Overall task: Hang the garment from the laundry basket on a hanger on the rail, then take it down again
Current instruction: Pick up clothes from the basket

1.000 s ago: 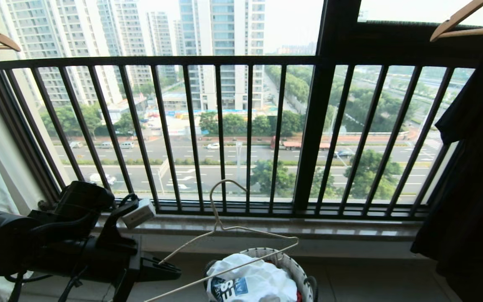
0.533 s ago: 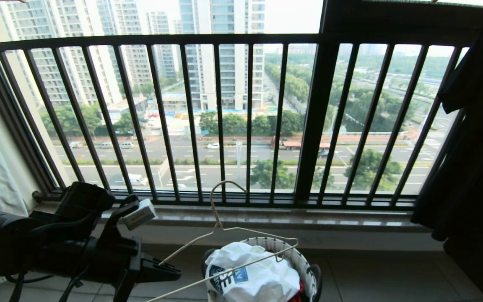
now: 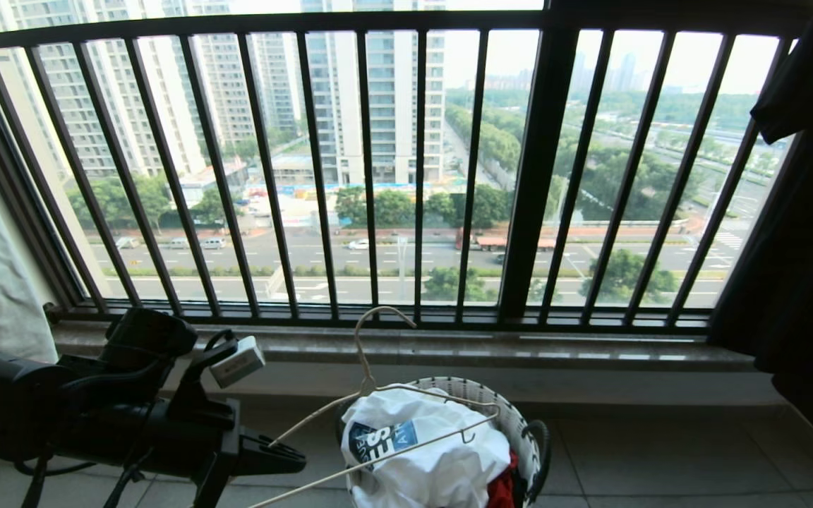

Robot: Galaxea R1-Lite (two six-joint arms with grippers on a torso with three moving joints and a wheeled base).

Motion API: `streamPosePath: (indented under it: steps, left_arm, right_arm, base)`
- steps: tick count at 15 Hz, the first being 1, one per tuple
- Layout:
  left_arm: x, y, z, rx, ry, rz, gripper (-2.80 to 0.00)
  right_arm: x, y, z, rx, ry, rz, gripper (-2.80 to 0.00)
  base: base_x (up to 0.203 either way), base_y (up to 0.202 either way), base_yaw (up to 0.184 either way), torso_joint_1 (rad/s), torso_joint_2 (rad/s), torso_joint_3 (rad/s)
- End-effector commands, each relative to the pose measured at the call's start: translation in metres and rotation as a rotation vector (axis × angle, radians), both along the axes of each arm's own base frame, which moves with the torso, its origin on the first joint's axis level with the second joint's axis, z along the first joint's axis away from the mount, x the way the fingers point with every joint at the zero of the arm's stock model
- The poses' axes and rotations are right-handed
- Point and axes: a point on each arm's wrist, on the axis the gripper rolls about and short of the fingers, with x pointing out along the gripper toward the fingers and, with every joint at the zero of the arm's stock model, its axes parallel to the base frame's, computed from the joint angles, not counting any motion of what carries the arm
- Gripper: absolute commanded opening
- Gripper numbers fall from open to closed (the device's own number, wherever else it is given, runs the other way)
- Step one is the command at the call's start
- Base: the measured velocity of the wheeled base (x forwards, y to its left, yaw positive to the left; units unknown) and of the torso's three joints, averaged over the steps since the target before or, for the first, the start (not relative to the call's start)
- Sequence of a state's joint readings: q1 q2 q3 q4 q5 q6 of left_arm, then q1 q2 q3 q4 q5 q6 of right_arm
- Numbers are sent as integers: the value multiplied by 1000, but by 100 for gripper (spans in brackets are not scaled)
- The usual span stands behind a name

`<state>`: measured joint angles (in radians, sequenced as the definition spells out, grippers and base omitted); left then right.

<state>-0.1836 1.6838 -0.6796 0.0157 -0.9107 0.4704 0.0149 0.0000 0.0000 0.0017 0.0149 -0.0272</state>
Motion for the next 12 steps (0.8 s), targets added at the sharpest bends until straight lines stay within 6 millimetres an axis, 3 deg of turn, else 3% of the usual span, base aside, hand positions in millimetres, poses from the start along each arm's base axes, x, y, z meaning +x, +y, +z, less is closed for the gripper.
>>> streamPosePath:
  steps: [1,12]
  left_arm:
    - [0,0,0,-4,0,-4,-280]
    - [-1,0,1,-4,-5,-3,-280]
  right_arm:
    - [0,0,0,-1,0,1,-280]
    - [0,0,0,0,0,1,-280]
  base:
    - [0,0,0,-20,181,151]
    - [0,0,0,-1,18,16]
